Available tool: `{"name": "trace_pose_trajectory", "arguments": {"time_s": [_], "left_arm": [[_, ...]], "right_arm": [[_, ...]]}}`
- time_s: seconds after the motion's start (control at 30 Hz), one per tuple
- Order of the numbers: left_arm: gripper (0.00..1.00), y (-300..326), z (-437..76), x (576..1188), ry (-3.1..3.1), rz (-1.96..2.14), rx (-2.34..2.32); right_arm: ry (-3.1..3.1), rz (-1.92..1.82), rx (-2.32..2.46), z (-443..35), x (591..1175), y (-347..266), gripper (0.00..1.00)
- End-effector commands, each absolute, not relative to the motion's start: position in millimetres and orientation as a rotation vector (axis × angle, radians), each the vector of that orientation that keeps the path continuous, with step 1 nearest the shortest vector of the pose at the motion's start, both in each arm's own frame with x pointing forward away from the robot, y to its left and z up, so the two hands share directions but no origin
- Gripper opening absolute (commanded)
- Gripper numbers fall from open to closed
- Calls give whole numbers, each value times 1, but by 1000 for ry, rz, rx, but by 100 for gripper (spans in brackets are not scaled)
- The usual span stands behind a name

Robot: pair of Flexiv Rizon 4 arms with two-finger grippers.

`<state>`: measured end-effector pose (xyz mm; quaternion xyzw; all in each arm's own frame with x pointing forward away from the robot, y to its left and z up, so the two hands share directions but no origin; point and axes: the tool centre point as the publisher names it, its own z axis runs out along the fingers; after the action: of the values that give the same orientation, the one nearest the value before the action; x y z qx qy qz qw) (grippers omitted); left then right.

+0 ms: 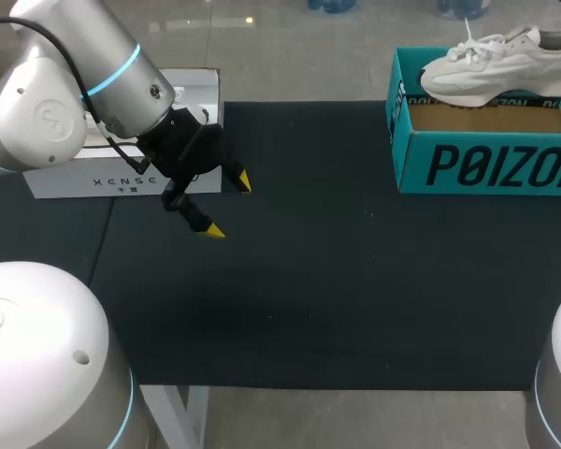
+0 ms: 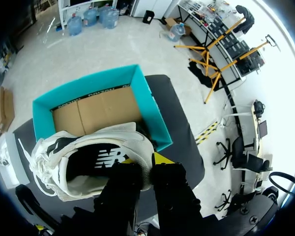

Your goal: Take the shoe out of the shoebox, open the shoe tongue, remove and reinsert the insole, then place the shoe into the shoebox

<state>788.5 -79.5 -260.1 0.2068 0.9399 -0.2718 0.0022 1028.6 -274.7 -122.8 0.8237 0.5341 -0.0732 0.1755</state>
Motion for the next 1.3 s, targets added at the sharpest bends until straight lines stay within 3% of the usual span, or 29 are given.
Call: {"name": "trace_pose_trajectory", "arguments": {"time_s": [0.03,1.3], "left_arm": [[100,-80,-261,789,2950,-848,649],[100,-80,-261,789,2950,-848,649]], "right_arm": [[1514,-192,2336,-120,1027,-280,0],[1556,-184,2428,-202,1042,-320,0]]}}
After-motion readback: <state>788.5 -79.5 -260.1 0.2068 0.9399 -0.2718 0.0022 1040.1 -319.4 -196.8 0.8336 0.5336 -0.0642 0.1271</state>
